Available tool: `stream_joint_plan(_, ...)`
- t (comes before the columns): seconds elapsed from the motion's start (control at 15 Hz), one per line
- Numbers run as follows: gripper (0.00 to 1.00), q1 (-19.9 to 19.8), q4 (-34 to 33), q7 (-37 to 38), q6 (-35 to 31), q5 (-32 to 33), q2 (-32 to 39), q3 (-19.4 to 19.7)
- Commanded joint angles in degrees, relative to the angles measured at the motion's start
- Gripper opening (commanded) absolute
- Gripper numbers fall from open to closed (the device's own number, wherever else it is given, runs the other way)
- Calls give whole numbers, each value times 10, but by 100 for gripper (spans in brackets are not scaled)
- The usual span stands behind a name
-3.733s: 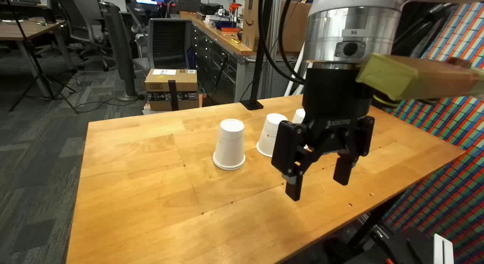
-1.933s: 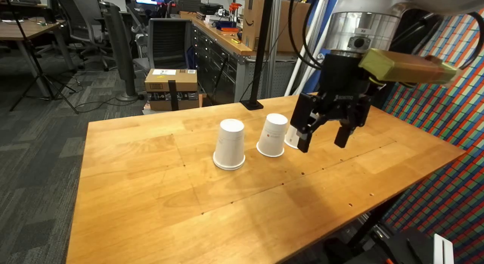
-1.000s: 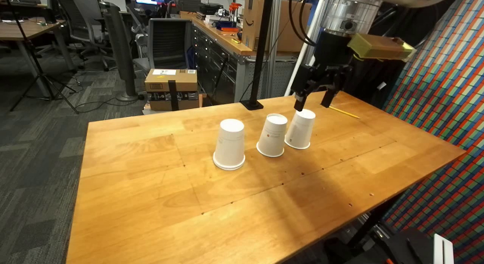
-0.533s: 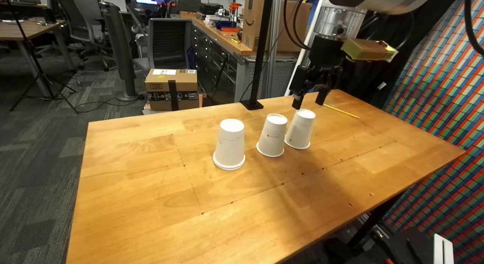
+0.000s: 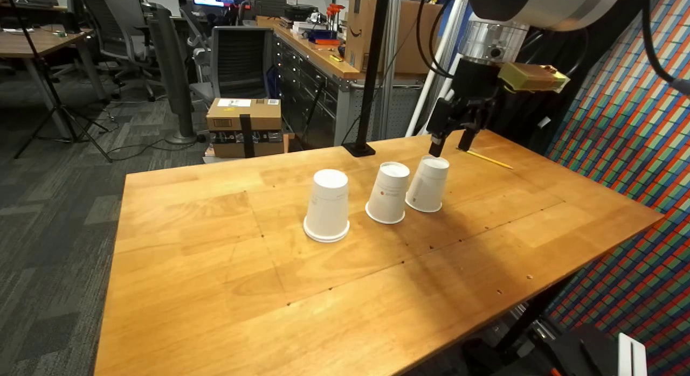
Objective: Stack all the cups together
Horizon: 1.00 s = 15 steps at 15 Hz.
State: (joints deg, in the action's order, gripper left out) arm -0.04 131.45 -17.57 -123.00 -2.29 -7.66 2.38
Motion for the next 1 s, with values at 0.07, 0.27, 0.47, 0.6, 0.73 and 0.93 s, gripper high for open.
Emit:
stream_joint_plan(0.07, 100, -2, -30, -30, -7, 15, 39, 1)
stream_joint_plan(0.27, 100, -6, -44, -49, -9, 17, 61, 2)
stream_joint_plan(0.47, 100, -13, -63, -69, -14, 16, 84, 5)
stream_joint_plan(0.6, 100, -19, -77, -80, -16, 16, 100, 6)
stream_joint_plan(0.73, 100, -24, -95, -90, -13, 13, 115, 5)
stream_joint_plan(0.93, 100, -27, -119, -95, -11, 14, 138, 0)
